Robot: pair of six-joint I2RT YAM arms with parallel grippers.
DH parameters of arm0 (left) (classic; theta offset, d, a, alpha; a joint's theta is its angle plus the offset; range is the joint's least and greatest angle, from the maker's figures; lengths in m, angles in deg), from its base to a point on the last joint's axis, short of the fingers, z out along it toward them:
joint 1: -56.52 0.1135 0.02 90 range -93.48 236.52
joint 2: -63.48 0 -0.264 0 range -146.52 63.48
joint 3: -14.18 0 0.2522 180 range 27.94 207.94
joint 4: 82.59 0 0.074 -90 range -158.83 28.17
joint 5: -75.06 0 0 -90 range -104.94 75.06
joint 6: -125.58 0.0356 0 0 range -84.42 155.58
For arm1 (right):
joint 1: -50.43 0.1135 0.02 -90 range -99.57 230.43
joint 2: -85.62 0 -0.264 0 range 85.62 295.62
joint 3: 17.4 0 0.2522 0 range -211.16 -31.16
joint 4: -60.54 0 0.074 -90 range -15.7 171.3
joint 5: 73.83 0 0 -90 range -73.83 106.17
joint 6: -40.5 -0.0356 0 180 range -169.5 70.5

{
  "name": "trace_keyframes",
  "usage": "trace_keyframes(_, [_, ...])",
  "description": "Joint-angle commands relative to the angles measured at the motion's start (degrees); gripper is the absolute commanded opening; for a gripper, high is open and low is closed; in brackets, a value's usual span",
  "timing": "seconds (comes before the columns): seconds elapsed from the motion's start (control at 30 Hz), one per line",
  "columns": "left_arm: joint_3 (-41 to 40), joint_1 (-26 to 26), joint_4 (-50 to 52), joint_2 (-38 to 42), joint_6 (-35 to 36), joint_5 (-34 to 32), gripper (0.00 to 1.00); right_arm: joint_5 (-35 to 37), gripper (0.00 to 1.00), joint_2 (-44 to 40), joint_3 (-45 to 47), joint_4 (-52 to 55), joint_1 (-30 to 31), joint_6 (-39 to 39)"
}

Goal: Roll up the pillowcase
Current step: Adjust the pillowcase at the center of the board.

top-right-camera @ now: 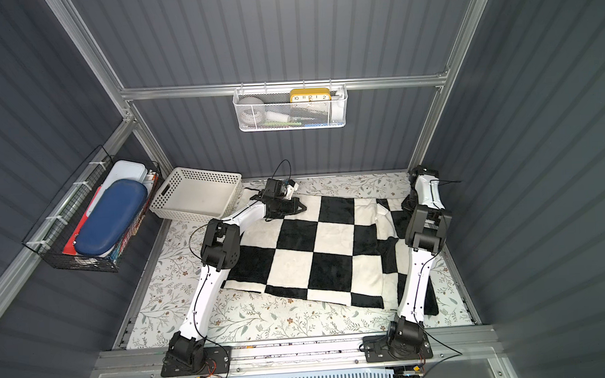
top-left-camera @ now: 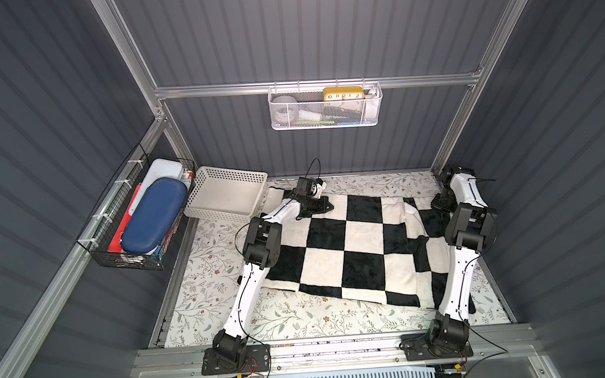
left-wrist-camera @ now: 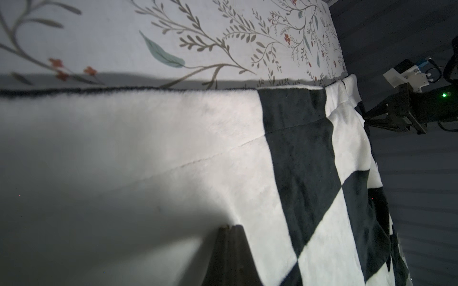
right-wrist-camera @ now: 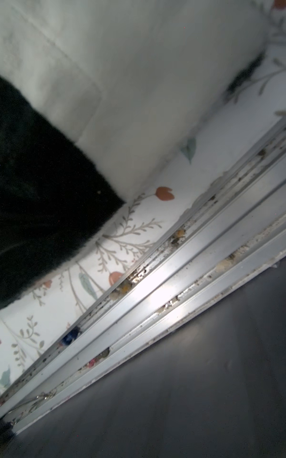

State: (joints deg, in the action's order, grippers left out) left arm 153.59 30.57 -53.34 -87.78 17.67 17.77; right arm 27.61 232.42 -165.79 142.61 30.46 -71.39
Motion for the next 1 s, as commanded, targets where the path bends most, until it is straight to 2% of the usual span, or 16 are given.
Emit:
trace_keyframes(0.0, [1.67, 0.83, 1.13, 4.64, -0.18, -0.8, 0.01, -0.37, 0.0, -5.65, 3.79, -0.23, 1.28, -0.94])
trace_keyframes(0.1, [0.4, 0.73, 3.95, 10.46, 1.06, -5.48, 0.07, 0.78, 0.0, -13.28, 10.77, -1.95, 2.29, -1.72])
trace_keyframes(0.13, [-0.63, 0.73, 5.48, 13.12, 1.19, -8.8, 0.14, 0.74, 0.02, -16.35, 13.96, -2.47, 2.61, -2.43])
trace_keyframes(0.2, [-5.43, 0.8, 7.94, 19.48, -0.07, -15.16, 0.38, 1.23, 0.07, -23.48, 21.42, -3.37, 3.27, -4.04])
trace_keyframes(0.23, [-10.12, 0.97, 8.5, 23.98, -4.43, -17.21, 0.46, 0.82, 0.08, -27.66, 26.48, -4.34, 3.67, -4.99])
trace_keyframes(0.33, [-23.29, 2.55, 10.05, 36.49, -11.54, -25.26, 0.42, -4.39, 0.16, -41.98, 41.51, -5.74, 4.48, -8.84])
trace_keyframes(0.47, [-38.9, 6.14, 17.59, 50.6, -25.7, -32.26, 0.54, -11.93, 0.25, -58.03, 60.36, -11.08, 8.37, -13.44])
trace_keyframes(0.5, [-42.38, 6.91, 19.09, 53.44, -28.75, -32.68, 0.55, -12.76, 0.26, -60.04, 62.68, -11.15, 9.68, -13.34])
trace_keyframes(0.6, [-52.05, 7.32, 23.57, 59.89, -37.74, -36.78, 0.47, -15.24, 0.28, -64.27, 67.77, -10.09, 12.81, -12.82])
trace_keyframes(0.63, [-53.84, 7.32, 27.32, 60.89, -43.01, -38.36, 0.36, -16.48, 0.28, -65.59, 69.43, -10.2, 13.06, -12.76])
trace_keyframes(0.67, [-54.8, 7.32, 28.95, 61.51, -49.22, -39.43, 0.31, -17.29, 0.29, -66.86, 70.99, -10.39, 13.11, -12.51])
trace_keyframes(0.7, [-55.74, 7.2, 29.96, 61.92, -49.16, -39.22, 0.28, -17.36, 0.3, -68.07, 72.05, -10.52, 13.11, -12.06])
trace_keyframes(0.77, [-56.74, 7.06, 36.36, 61.96, -56.05, -39.37, 0.19, -17.91, 0.32, -70.36, 74.21, -10.98, 13.11, -11.06])
trace_keyframes(0.9, [-59.24, 6.97, 40.82, 63.58, -60.21, -37.85, 0.16, -21.19, 0.39, -73.4, 76.08, -10.61, 13.11, -9.7])
trace_keyframes(0.93, [-60.45, 7.1, 41.34, 64.46, -61.3, -36.15, 0.19, -22.2, 0.4, -74.18, 76.81, -11.06, 13.32, -10.12])
trace_keyframes(0.97, [-61.66, 7.24, 41.33, 65.43, -62.73, -35.03, 0.25, -23.07, 0.42, -74.93, 77.69, -11.81, 13.66, -10.52])
